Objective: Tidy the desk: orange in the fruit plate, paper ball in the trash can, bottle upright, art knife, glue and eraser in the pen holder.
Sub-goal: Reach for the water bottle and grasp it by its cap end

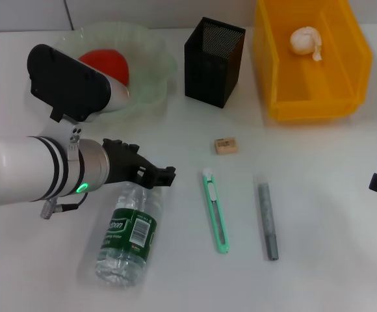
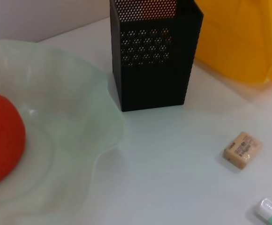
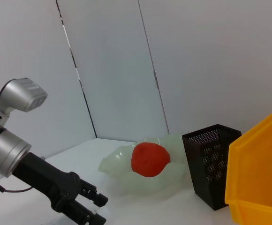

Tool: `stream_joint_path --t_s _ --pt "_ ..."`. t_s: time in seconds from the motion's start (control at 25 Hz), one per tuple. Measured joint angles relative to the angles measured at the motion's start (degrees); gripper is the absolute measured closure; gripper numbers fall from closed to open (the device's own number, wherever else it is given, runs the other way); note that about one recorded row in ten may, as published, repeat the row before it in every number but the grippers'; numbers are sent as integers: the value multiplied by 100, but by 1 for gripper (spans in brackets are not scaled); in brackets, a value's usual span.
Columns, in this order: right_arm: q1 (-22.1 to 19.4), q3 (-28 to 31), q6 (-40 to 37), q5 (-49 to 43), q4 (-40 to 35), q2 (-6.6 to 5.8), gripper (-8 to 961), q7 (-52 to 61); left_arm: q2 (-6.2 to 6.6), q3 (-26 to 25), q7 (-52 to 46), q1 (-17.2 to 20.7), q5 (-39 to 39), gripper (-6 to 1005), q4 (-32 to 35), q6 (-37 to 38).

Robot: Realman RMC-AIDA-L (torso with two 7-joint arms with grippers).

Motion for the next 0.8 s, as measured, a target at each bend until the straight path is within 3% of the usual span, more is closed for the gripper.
stream_joint_path --t_s 0.52,0.8 --pt "62 -13 0 3 158 3 118 1 0 -46 0 -276 -210 271 -500 -31" --pt "80 -27 -36 3 142 0 117 38 0 -33 2 -297 -244 286 -450 -5"
